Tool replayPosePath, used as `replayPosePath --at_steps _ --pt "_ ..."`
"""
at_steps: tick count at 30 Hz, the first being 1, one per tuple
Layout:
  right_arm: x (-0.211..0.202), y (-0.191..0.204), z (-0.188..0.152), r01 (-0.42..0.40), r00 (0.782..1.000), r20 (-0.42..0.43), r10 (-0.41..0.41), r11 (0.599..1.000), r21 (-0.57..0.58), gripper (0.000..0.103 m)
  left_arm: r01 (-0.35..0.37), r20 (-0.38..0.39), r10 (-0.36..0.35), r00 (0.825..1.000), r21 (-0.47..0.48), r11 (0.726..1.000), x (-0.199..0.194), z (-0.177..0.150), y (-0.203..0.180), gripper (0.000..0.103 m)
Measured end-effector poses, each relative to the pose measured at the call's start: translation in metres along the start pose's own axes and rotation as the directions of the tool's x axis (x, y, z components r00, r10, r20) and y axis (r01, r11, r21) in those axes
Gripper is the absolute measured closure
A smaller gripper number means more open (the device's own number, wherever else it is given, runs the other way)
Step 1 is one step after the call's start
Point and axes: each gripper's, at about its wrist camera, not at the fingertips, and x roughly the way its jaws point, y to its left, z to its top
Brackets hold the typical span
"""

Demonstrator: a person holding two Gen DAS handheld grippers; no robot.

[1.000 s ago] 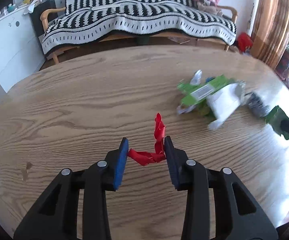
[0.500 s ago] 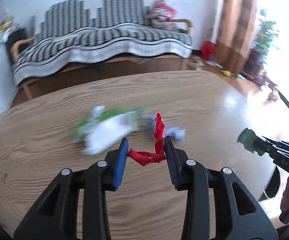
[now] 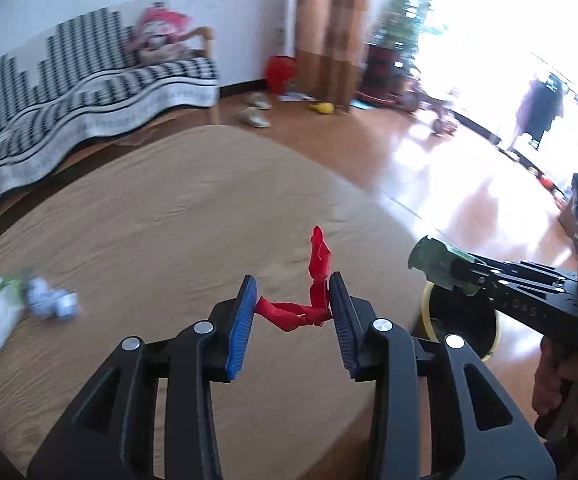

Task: Collect trash
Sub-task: 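Carry the red piece and green truck toward the bin with both tools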

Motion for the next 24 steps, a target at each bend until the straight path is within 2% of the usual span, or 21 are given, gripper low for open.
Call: replayPosePath --at_steps 5,9,13,16,20,24 --pt "-0.014 -0.079 -0.015 0.104 0.994 0.008 -0.106 0.987 0.126 0.086 0.096 -0.005 -0.096 0.995 0.064 0.993 0.027 0.006 -0.06 0.066" --pt "-0.022 -0.14 -0.034 0.183 0.983 -0.028 -0.182 0.956 0.227 0.086 0.155 -0.038 -0.151 0.988 0.116 0.981 0.051 0.004 -0.107 0.066" --pt "-0.026 -0.187 -0.056 0.237 0.971 -0.08 -0.223 0.923 0.304 0.086 0.207 -0.064 -0.199 0.978 0.153 0.966 0.07 0.0 -0.143 0.066" --pt "-0.027 -0.217 -0.072 0.268 0.963 -0.127 -0.238 0.894 0.359 0.086 0.245 -0.088 -0.233 0.969 0.165 0.956 0.085 -0.003 -0.166 0.066" --pt "-0.025 -0.237 -0.081 0.283 0.958 -0.165 -0.235 0.87 0.403 0.086 0.274 -0.126 -0.254 0.959 0.178 0.945 0.107 -0.01 -0.192 0.066" --pt "-0.027 -0.248 -0.087 0.294 0.955 -0.177 -0.24 0.856 0.426 0.086 0.297 -0.147 -0.273 0.951 0.18 0.938 0.121 -0.01 -0.199 0.066"
